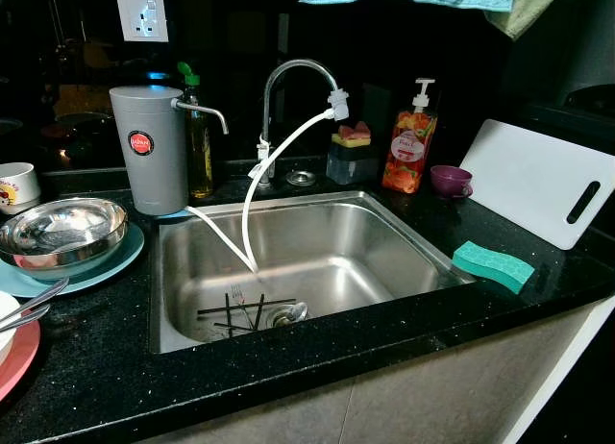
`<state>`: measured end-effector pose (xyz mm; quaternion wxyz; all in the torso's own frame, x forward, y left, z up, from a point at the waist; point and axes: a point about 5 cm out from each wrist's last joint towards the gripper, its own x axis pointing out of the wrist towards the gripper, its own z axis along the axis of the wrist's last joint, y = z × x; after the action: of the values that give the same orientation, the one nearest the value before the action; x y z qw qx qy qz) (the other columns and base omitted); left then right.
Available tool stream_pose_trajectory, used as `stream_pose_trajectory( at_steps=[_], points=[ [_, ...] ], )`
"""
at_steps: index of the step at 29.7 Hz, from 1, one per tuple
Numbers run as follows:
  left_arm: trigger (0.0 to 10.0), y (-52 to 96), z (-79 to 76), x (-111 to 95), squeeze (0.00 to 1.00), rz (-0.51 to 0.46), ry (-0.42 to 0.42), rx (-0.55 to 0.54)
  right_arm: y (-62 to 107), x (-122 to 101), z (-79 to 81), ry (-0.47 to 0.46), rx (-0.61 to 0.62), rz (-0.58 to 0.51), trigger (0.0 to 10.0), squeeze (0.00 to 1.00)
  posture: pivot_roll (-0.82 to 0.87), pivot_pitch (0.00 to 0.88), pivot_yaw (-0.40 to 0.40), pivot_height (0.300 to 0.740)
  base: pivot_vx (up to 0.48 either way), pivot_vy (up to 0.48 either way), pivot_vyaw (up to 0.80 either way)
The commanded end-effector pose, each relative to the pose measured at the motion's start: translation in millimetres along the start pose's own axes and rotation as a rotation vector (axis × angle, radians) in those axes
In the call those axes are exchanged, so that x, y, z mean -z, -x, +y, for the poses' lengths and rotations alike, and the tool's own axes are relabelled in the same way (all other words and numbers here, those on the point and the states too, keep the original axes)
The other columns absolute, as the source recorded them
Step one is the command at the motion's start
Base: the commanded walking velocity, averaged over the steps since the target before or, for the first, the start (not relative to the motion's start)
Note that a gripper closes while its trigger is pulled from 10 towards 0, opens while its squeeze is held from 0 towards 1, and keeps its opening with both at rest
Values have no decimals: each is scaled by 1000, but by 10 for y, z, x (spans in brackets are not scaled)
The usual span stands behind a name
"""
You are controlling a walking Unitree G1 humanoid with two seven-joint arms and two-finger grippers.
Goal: Kitchen organization
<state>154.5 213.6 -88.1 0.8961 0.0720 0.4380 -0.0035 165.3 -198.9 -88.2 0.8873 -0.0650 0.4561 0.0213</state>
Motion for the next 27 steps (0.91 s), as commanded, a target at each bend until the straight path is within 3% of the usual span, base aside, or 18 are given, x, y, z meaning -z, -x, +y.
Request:
stream_pose_trajectory(
  at_steps=[1,27],
  points=[
    [10000,4,-25,28,0,14,-8,8,2,15,-11,19,3,13,10000,0,48,11,-78,740,0,0,0],
    [10000,-1,-35,12,0,7,-5,9,3,20,-26,27,4,18,10000,0,48,8,-82,740,0,0,0]
  ],
)
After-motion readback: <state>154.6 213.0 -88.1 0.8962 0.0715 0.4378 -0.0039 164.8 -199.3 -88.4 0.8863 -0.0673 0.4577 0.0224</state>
